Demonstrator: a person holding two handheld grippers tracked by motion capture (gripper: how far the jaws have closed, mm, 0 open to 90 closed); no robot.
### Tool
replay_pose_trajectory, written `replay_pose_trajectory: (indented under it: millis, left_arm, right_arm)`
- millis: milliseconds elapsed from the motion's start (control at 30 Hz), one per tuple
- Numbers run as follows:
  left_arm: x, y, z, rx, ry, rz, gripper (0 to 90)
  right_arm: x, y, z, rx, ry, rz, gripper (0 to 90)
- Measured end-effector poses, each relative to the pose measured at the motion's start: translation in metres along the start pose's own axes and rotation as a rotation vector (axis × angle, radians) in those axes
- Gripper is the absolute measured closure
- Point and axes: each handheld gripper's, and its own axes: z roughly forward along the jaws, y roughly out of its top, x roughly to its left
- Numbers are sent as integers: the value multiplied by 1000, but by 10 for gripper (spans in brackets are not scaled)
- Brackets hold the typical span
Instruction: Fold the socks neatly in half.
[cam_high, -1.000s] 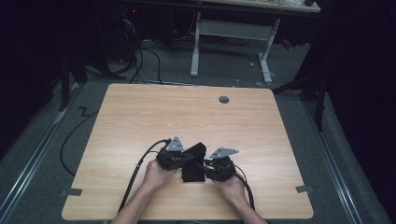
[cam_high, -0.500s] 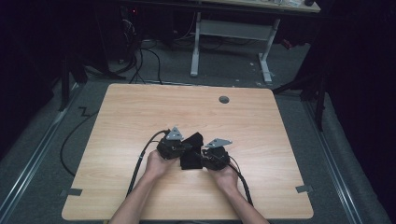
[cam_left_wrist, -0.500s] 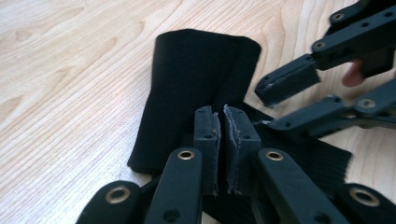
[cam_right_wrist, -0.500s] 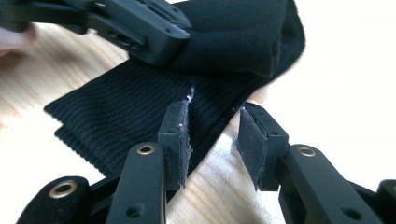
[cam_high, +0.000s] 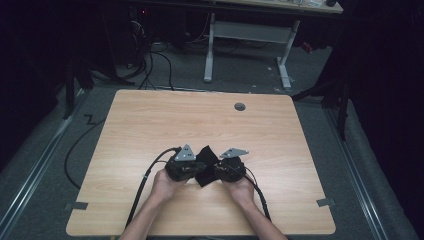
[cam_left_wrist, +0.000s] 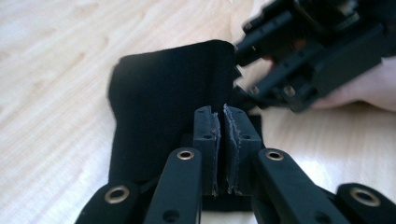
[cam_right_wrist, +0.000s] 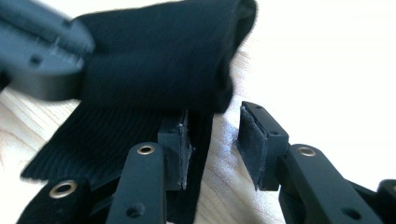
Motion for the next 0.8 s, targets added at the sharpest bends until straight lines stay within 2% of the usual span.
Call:
replay_pose_trajectory:
  millis: [133, 300, 433, 567, 633, 733, 800]
  left_arm:
    - [-6, -8, 6, 26, 0, -7, 837]
    - [-4, -13, 12, 44, 12, -22, 837]
    - [-2, -14, 13, 47, 21, -25, 837]
    - [4, -10, 18, 60, 39, -9, 838]
    - [12, -5, 25, 67, 41, -6, 838]
    - [16, 0, 30, 77, 51, 2, 839]
    - [17, 3, 31, 84, 55, 10, 840]
  right_arm:
    - [0, 0, 0, 0, 0, 0, 634]
    - [-1, 0, -2, 10, 11, 9, 625]
    - [-2, -4, -12, 14, 28, 1, 641]
    - [-2, -10, -18, 17, 48, -4, 661]
    - [2, -11, -22, 16, 59, -23, 672]
    - [6, -11, -21, 19, 59, -45, 669]
    - [7, -10, -19, 24, 57, -42, 652]
